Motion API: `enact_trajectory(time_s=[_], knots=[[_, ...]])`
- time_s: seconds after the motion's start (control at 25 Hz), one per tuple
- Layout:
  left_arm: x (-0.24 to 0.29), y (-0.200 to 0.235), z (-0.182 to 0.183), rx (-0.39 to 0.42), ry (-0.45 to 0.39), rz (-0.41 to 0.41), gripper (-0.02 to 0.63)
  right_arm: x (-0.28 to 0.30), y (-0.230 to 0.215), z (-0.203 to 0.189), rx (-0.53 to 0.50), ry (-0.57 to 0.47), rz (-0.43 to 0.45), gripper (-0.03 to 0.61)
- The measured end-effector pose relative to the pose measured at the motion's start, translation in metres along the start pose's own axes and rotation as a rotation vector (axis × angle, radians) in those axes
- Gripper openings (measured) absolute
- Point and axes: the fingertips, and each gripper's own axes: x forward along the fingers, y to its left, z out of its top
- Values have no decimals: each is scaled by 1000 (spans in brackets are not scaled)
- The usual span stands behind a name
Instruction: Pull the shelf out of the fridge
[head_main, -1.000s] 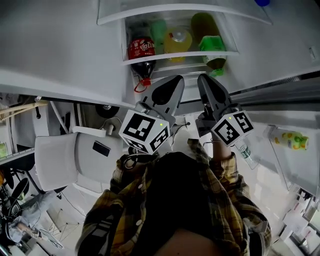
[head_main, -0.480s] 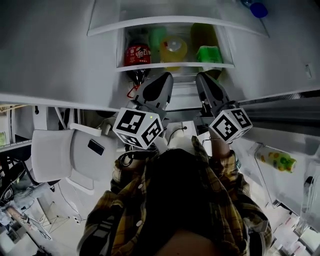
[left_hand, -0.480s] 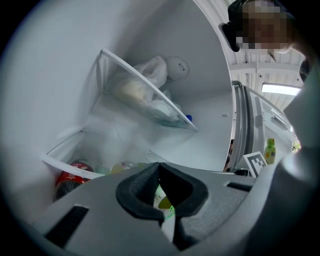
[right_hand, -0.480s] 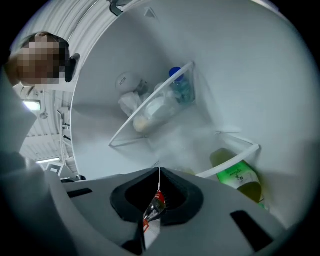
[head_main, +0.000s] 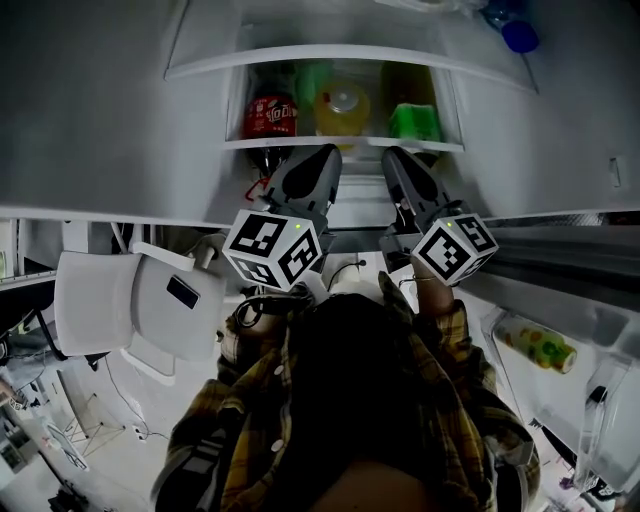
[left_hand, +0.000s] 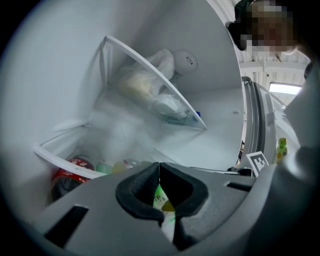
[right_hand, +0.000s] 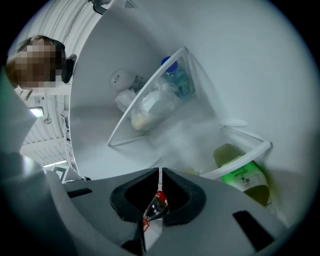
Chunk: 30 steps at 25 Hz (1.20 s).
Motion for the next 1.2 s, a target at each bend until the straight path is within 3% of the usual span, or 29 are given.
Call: enact_trajectory(time_s=[0.2,0.32,0.44,0.68,0.88,1.2], knots=[[1,3,-5,-23,7,17,9,3,0,-7,51,26,20,21],[-1,6,-11,-61,27,15,70,5,0,-13,82,49,29,26],[-3,8,-17,-103,40,13,107,6,0,-19,132,64,50,86],[-4,14,-26,-194,63,13,166,9,-6,-28,220,82,41,133],[-4,27,-37,-328,57,13,193,14,-10,-41,289,106,50,161],[8,41,-51,-475,64,-2,198,24,-18,-43,414,93,62,164]])
